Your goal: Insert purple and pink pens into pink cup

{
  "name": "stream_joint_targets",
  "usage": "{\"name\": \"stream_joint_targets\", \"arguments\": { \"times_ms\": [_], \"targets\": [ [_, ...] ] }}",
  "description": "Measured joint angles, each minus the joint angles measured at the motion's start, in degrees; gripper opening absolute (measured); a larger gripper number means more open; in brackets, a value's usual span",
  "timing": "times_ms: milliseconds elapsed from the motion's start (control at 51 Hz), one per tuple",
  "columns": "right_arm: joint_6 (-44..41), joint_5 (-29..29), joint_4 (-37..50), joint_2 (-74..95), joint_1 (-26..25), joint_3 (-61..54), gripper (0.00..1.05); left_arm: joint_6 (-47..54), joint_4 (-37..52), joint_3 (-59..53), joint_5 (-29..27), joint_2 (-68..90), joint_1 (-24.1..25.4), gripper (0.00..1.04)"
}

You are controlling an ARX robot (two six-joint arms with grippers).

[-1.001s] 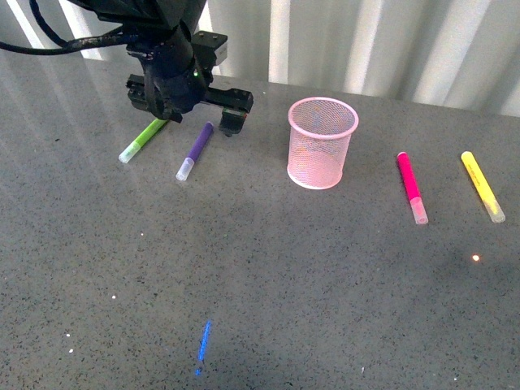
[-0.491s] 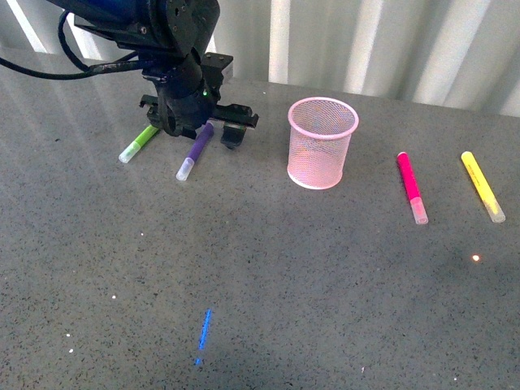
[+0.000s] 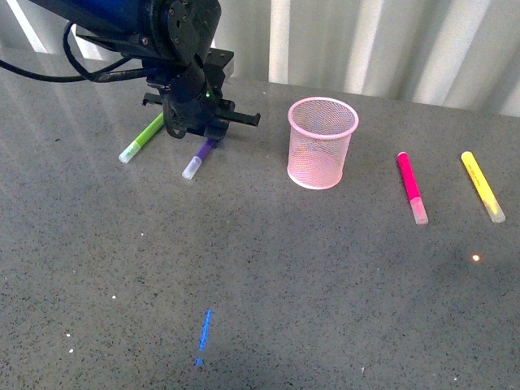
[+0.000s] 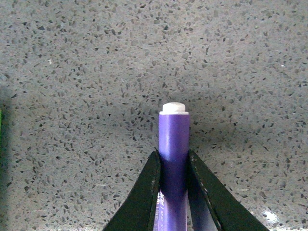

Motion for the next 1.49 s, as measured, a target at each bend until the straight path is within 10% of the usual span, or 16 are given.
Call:
{"name": "stream_joint_targets", "arguments": {
  "times_ms": [864,1492],
  "targets": [
    [0.0,0.0,-0.02,0.0,0.0,0.0,0.98,-10.73,49.07,-37.62,-2.05,-29.73,1.16,0.12],
    [0.0,0.0,-0.02,0.0,0.0,0.0,0.98,-21.77,77.83,-44.68,-3.13,-24.98,-12.9,0.12]
  ]
}}
